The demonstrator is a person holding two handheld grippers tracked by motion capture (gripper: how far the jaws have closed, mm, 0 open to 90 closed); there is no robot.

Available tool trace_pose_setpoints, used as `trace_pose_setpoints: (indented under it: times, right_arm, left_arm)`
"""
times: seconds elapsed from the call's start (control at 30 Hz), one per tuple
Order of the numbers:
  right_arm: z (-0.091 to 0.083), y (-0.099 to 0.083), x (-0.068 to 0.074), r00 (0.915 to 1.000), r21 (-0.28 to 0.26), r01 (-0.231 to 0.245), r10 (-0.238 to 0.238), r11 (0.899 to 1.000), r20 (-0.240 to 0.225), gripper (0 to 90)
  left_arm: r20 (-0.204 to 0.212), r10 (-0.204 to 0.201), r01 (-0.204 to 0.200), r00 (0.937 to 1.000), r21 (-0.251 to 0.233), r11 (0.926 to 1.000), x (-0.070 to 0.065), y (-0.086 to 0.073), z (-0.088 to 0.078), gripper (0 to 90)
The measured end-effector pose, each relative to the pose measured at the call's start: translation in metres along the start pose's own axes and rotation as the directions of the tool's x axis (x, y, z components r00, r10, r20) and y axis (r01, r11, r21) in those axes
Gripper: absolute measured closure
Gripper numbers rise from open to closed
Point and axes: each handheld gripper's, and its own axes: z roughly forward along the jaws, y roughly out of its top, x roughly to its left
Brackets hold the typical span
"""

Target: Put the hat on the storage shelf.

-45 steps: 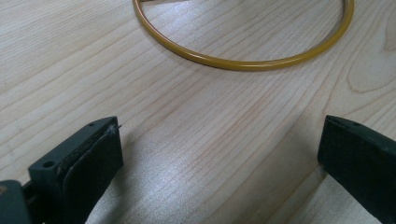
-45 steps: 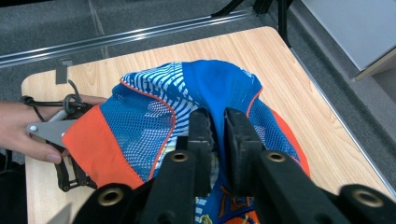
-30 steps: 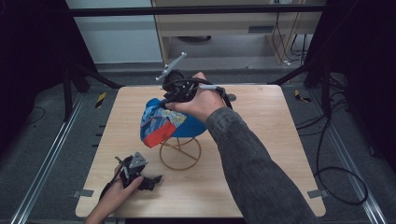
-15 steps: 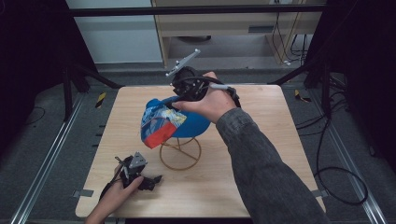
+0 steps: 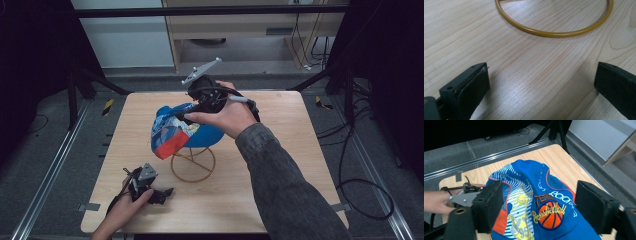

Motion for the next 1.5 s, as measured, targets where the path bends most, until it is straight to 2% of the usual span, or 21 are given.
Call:
trace_pose_setpoints:
  times: [0.4,0.77,1.2,1.5]
  right_arm:
    - [-0.002,-0.007,0.003,0.9995,-0.022,-0.01,0.011,1.0,0.031,5.8]
    - [-0.016,-0.015,0.0,0.9989,-0.058,-0.01,0.013,0.998,0.046,5.9]
    - [-0.02,-0.021,-0.002,0.9969,-0.05,-0.019,0.023,0.999,0.075,7.4]
    - [-0.027,-0.03,-0.003,0.9939,-0.064,-0.034,0.04,0.997,0.102,7.0]
  left_arm:
    - [-0.002,-0.001,0.001,1.0,-0.002,1.0,0.0,0.0,0.0,0.0]
    - [-0.002,-0.002,0.002,1.0,-0.002,1.0,0.0,0.0,0.0,0.0]
    - [-0.002,-0.002,0.002,1.0,-0.002,1.0,0.0,0.0,0.0,0.0]
    - [-0.002,-0.001,0.001,1.0,-0.001,1.0,0.0,0.0,0.0,0.0]
